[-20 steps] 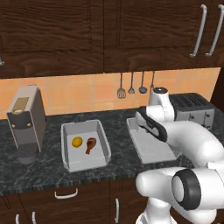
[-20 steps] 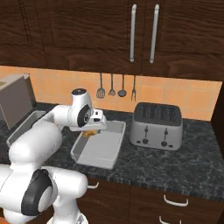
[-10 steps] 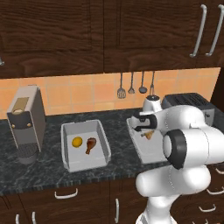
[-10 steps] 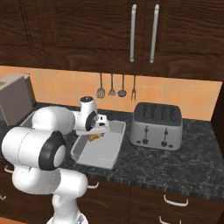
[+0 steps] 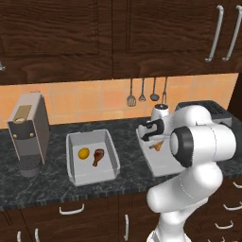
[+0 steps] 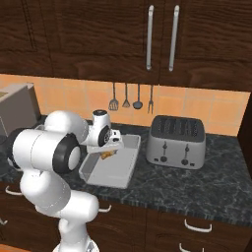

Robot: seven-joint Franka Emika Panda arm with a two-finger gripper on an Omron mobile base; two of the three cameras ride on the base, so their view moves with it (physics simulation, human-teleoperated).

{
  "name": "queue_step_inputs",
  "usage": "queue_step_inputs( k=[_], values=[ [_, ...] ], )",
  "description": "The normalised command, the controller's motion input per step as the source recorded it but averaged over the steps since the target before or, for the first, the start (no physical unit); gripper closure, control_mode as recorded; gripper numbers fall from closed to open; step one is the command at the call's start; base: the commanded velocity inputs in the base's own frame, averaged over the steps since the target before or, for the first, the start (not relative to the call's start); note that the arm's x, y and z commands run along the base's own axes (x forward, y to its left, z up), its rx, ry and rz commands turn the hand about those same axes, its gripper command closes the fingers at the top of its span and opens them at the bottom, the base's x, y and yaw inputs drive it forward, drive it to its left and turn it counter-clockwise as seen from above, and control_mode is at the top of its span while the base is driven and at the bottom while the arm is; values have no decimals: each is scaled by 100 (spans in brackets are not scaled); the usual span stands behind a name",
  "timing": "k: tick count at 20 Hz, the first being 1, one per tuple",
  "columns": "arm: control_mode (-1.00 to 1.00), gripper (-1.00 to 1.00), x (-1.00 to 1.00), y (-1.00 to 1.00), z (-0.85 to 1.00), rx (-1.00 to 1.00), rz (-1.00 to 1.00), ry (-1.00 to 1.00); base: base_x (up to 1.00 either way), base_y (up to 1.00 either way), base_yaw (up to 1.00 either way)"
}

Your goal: Place one lemon and one chicken drumstick in each tupperware on the nearby counter, to pack two identical lunches.

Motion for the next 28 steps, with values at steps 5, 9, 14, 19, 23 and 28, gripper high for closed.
queue_step_inputs(
  k=[5,9,14,19,23,28],
  values=[
    [-100,-100,0,0,-7,0,0,0,0,0,0],
    [-100,-100,-7,0,0,0,0,-5,0,0,0],
    [-100,-100,-52,0,29,0,0,-20,0,0,0],
    [-100,-100,-98,0,66,0,-1,-21,0,0,0],
    [-100,-100,-100,-1,87,0,-8,-12,0,0,0],
    [-100,-100,-97,0,87,3,-15,-9,0,0,0]
  ],
)
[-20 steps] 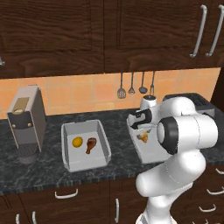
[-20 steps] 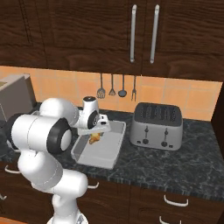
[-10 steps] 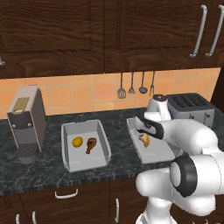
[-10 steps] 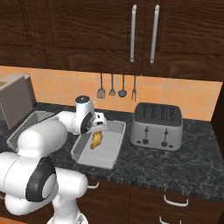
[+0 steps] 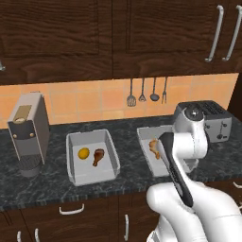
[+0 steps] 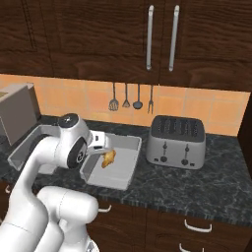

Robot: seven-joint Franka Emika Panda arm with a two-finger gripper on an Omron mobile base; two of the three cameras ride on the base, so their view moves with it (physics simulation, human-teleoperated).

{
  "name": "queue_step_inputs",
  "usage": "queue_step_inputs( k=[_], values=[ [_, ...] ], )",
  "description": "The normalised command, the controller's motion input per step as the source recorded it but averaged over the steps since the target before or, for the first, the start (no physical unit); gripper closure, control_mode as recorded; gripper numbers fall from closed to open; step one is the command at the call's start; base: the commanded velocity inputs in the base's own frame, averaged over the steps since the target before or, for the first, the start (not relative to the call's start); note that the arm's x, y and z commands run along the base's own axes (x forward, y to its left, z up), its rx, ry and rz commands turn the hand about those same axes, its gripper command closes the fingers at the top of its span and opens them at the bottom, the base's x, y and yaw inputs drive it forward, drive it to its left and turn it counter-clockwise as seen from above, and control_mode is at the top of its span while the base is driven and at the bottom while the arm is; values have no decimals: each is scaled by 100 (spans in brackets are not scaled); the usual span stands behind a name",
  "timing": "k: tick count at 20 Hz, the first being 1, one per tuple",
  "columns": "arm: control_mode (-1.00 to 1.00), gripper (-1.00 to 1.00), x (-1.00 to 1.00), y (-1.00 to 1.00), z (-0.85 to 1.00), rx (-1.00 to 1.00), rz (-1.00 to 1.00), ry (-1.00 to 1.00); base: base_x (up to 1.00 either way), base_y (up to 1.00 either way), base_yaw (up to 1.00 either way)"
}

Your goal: Place one lemon and one chicken drumstick in each tupperware on the nearby counter, to pack two identical lunches.

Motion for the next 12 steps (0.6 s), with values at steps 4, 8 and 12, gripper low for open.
queue_step_inputs(
  k=[4,8,12],
  values=[
    [-100,-100,-83,0,89,11,-16,-1,0,0,0],
    [-100,-100,-77,0,89,8,-7,0,0,0,0],
    [-100,-100,-90,0,84,2,0,-16,0,0,0]
  ],
)
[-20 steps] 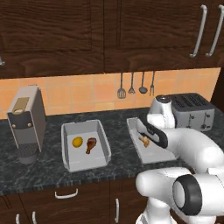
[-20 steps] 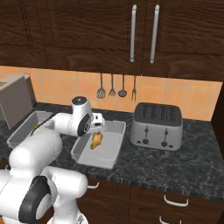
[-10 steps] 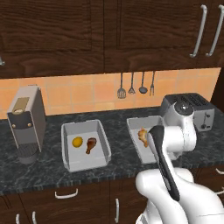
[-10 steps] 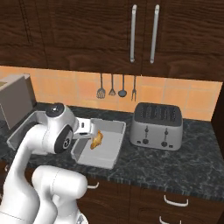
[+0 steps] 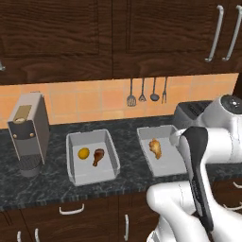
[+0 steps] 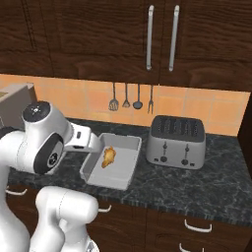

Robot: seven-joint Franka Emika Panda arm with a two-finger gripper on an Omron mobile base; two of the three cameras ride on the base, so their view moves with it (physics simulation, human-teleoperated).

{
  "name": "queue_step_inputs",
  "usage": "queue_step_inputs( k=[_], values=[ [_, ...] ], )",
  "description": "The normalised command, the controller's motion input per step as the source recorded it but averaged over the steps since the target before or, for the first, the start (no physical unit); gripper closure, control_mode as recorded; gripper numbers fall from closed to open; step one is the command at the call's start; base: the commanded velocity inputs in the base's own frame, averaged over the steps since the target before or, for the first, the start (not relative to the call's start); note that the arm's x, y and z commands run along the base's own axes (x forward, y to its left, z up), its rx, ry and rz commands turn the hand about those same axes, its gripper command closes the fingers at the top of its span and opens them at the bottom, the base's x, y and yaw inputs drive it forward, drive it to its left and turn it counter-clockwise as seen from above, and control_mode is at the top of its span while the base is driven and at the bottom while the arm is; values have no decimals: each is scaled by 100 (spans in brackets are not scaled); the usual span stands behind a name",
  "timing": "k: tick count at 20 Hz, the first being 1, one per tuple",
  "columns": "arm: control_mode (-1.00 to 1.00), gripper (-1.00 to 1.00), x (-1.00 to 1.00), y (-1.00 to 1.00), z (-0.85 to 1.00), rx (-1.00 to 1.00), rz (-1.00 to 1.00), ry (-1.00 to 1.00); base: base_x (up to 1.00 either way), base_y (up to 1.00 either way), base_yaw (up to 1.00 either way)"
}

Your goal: Place one lemon and one chicken drumstick in each tupperware on the nearby counter, to pack two identical lunches.

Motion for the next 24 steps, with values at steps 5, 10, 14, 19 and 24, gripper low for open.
queue_step_inputs(
  k=[5,10,14,19,24],
  values=[
    [-100,-100,-98,0,68,0,0,-22,0,0,0],
    [-100,-100,-69,1,43,0,0,-25,0,0,0],
    [-100,-100,-98,-3,29,0,0,-44,0,0,0],
    [100,-100,0,0,0,0,0,0,-98,-20,-1],
    [100,-100,0,0,0,0,0,0,-49,-29,-8]
  ],
)
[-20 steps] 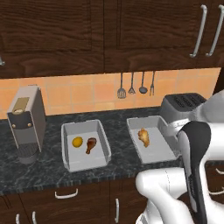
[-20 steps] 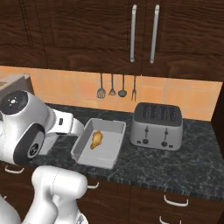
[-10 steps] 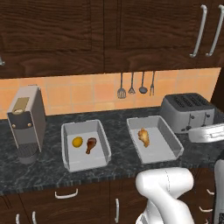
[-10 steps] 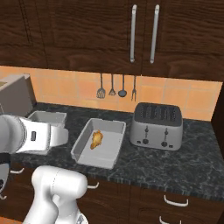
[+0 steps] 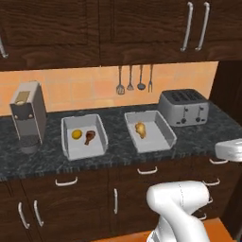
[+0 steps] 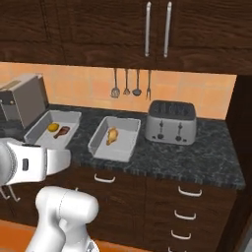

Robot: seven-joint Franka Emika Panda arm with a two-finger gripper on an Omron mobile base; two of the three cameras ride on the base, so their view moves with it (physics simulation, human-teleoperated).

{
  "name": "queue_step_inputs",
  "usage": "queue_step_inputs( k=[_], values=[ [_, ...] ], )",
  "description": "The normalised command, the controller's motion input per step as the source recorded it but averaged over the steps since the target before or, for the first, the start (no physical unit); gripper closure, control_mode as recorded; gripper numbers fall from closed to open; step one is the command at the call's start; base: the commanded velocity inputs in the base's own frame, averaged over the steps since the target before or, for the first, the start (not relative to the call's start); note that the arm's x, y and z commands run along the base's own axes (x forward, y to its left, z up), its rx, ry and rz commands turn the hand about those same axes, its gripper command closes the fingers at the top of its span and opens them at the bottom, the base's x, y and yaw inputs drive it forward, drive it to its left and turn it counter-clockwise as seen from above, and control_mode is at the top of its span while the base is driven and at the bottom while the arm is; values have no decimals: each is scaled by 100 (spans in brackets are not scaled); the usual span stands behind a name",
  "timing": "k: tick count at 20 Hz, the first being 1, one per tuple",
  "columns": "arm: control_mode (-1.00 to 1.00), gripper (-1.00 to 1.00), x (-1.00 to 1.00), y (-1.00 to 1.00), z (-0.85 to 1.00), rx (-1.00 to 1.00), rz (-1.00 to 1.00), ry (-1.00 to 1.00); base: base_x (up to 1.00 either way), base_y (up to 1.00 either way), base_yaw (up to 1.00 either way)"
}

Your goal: Place one lemon and one chicken drumstick in each tupperware on the nearby counter, to pack two identical lunches.

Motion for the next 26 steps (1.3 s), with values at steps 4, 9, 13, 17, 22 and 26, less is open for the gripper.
queue_step_inputs(
  k=[4,9,13,17,22,26],
  values=[
    [100,-100,0,0,0,0,0,0,-100,-93,-9],
    [100,-100,0,0,0,0,0,0,-87,-100,-4],
    [100,-100,0,0,0,0,0,0,-28,-100,0],
    [100,-100,0,0,0,0,0,0,-2,-100,4],
    [100,-100,0,0,0,0,0,0,22,-100,9],
    [100,-100,0,0,0,0,0,0,28,-88,-1]
  ],
)
